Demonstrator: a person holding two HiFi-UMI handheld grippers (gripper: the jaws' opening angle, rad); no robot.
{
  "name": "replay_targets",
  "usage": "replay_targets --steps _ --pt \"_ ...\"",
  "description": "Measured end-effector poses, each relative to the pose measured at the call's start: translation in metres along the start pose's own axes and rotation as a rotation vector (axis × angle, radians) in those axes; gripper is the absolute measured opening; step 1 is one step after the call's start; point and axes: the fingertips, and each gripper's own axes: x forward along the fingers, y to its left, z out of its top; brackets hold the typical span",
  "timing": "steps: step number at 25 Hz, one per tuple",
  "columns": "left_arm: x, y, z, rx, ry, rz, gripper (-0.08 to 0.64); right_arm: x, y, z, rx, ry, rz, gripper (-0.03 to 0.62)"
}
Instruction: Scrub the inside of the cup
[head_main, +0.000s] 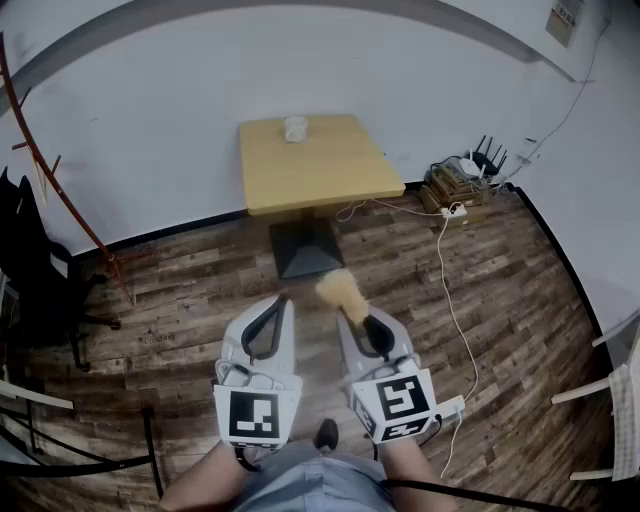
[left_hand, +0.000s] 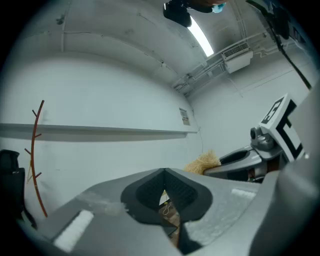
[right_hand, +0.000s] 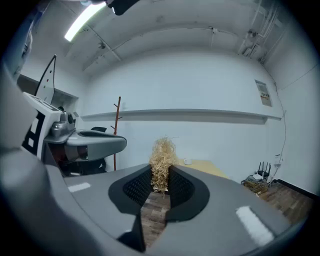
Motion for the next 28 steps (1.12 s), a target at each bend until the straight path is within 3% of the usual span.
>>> replay_targets --steps 12,28 --pt "0.005 -0.023 -0.004 0.011 0.021 -0.010 0.020 -0.016 -0.014 -0.008 0.010 -0.001 0.009 0.072" --pt "0.036 -0.093 -0.012 0.018 0.076 -0.024 0.020 -0.042 -0.084 -0.031 0.096 -0.006 0.011 0.074"
